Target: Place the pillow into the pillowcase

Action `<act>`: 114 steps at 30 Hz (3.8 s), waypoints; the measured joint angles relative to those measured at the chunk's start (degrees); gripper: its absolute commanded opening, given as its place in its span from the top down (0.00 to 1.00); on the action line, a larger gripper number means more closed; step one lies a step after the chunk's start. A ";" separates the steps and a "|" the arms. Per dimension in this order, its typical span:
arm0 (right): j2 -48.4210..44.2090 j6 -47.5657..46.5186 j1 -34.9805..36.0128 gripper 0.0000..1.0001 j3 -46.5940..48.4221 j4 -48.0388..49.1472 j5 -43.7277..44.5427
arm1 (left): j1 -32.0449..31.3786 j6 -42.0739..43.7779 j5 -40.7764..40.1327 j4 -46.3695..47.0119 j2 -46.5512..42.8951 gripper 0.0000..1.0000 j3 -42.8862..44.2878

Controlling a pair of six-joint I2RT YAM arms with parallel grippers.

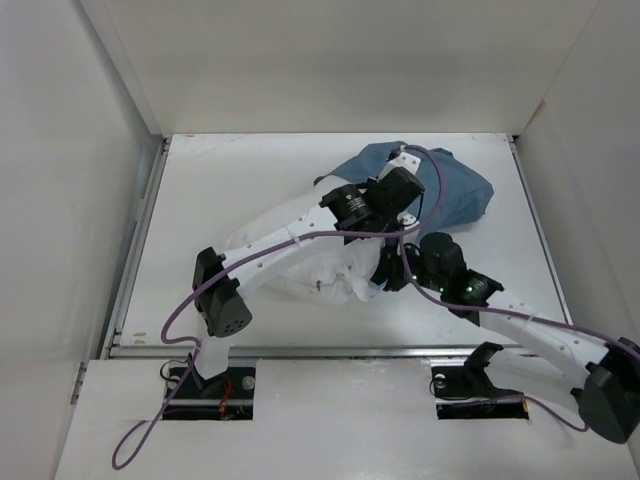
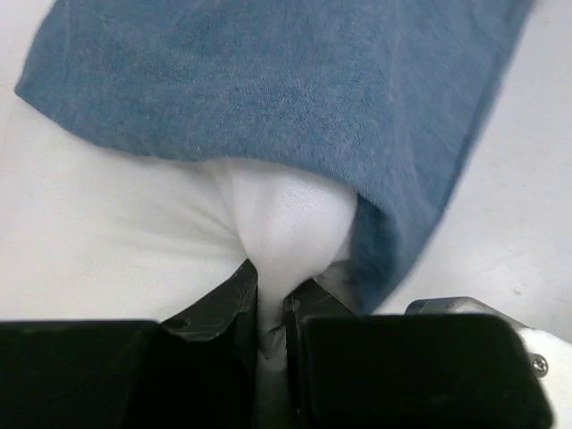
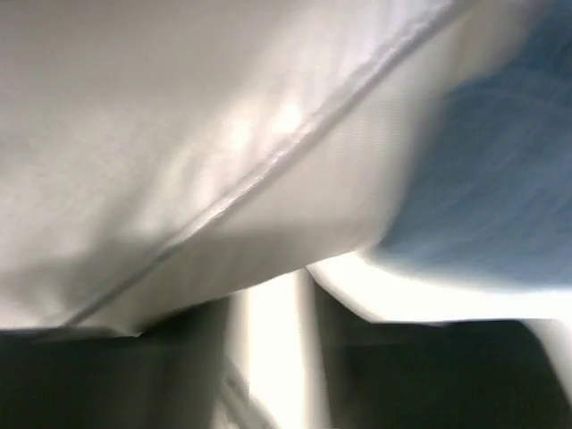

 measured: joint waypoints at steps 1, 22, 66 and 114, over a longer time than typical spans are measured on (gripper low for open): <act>-2.23 1.20 0.61 0.27 -0.07 -2.67 0.33 | -0.59 -0.98 0.98 0.17 -0.26 0.77 -0.26; -15.98 12.87 6.08 0.00 16.61 -29.97 32.22 | 4.02 -15.15 -3.85 5.95 -25.73 0.00 -28.44; 7.02 -5.60 1.55 0.00 36.63 -25.57 20.72 | 17.86 -25.11 -1.42 14.51 -36.72 0.03 -51.34; 30.82 0.11 3.52 1.00 35.80 -22.77 32.85 | 19.74 -9.05 -3.08 41.62 -10.03 1.00 -51.32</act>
